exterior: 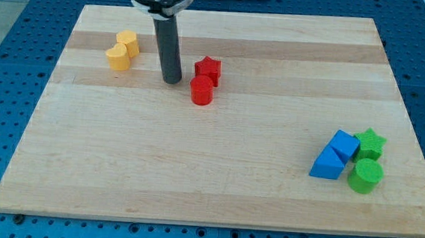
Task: Separate the red blocks
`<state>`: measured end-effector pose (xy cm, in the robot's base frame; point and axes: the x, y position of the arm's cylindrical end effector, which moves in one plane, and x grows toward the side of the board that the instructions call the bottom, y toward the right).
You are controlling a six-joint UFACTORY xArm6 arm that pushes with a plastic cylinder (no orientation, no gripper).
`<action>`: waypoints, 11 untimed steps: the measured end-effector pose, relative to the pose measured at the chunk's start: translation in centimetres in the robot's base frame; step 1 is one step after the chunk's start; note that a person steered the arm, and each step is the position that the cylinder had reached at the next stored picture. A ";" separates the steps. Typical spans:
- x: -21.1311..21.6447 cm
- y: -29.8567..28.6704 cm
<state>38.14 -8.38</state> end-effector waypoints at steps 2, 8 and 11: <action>0.0 8.4; 0.7 6.5; -4.6 9.6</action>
